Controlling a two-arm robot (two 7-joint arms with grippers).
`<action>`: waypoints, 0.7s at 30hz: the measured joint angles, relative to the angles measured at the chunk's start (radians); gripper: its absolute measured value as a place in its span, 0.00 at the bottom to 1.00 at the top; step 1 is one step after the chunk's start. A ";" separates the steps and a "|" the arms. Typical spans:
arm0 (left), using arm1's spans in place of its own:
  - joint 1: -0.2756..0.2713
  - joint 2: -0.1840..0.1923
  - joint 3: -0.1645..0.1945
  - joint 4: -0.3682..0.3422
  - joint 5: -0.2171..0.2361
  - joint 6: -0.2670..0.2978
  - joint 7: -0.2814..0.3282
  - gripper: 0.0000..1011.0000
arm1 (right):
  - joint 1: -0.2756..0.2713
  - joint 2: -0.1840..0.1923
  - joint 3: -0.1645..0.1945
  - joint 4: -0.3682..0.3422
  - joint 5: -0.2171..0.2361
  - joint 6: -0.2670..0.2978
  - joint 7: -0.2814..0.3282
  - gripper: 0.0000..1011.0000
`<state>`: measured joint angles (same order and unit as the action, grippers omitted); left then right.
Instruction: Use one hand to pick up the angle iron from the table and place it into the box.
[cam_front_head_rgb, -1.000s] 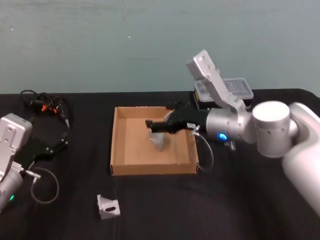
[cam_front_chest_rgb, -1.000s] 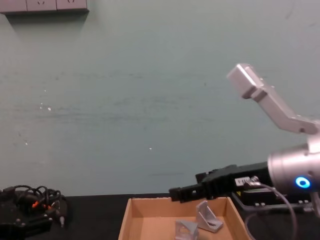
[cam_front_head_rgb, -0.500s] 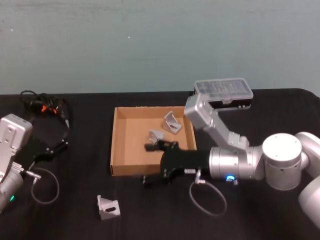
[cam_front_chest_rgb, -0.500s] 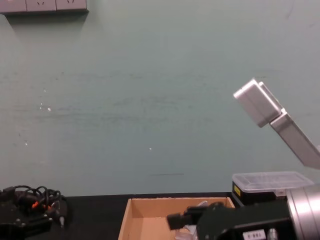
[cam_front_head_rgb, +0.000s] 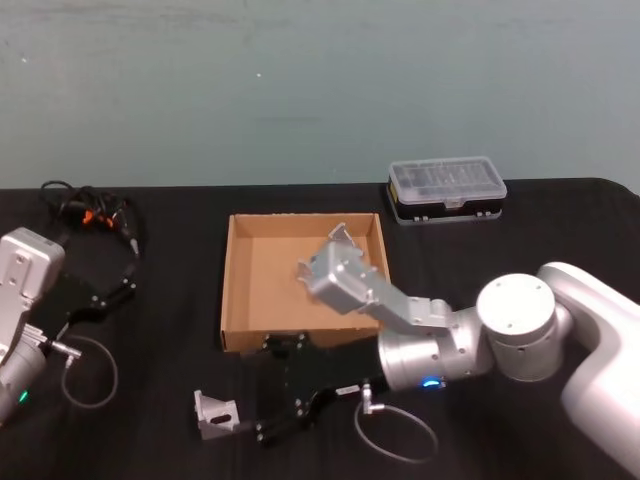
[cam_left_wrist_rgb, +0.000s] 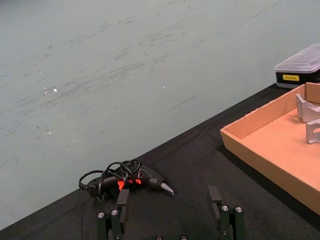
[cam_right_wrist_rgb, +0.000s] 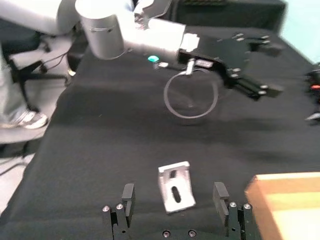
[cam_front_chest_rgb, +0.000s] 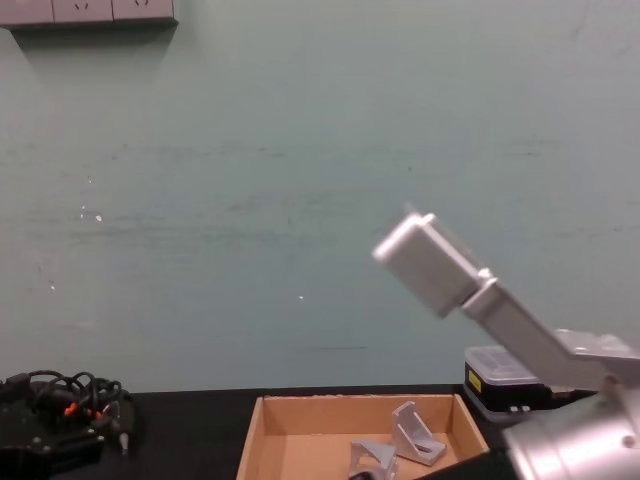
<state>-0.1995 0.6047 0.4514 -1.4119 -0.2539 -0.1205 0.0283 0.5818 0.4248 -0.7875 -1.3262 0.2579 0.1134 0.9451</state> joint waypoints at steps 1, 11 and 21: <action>0.000 0.000 0.000 0.000 0.000 0.000 0.000 0.99 | 0.006 -0.003 -0.006 0.005 -0.002 0.000 0.004 0.99; 0.000 0.000 0.000 0.000 0.000 0.000 0.000 0.99 | 0.077 -0.065 -0.080 0.089 -0.026 0.006 0.023 0.99; 0.000 0.000 0.000 0.000 0.000 0.000 0.000 0.99 | 0.137 -0.138 -0.140 0.193 -0.047 0.039 0.007 0.99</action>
<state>-0.1995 0.6047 0.4514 -1.4120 -0.2539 -0.1205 0.0283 0.7193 0.2863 -0.9276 -1.1328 0.2109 0.1525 0.9522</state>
